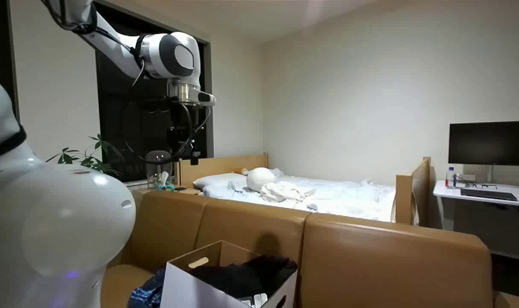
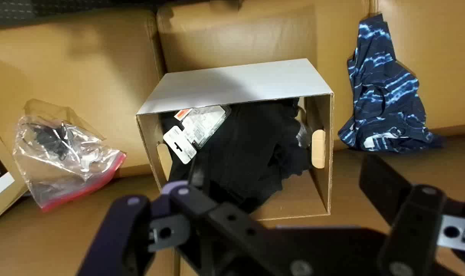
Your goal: Pick the plastic bag and put it in the box
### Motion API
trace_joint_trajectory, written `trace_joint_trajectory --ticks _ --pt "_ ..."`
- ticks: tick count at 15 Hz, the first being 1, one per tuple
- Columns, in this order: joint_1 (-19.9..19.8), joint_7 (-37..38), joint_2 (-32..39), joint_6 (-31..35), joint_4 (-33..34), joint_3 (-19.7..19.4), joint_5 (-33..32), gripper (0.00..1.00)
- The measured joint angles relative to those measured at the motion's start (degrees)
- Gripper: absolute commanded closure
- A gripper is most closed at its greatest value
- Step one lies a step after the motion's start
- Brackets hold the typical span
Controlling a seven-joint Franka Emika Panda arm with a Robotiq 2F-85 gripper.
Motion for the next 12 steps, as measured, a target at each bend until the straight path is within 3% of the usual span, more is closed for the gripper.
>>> trace_joint_trajectory --ticks 7,12 --pt "0.00 0.00 0.00 0.00 0.00 0.00 0.00 0.00" --pt "-1.10 -0.25 -0.57 4.08 -2.66 -0.59 -6.98 0.00"
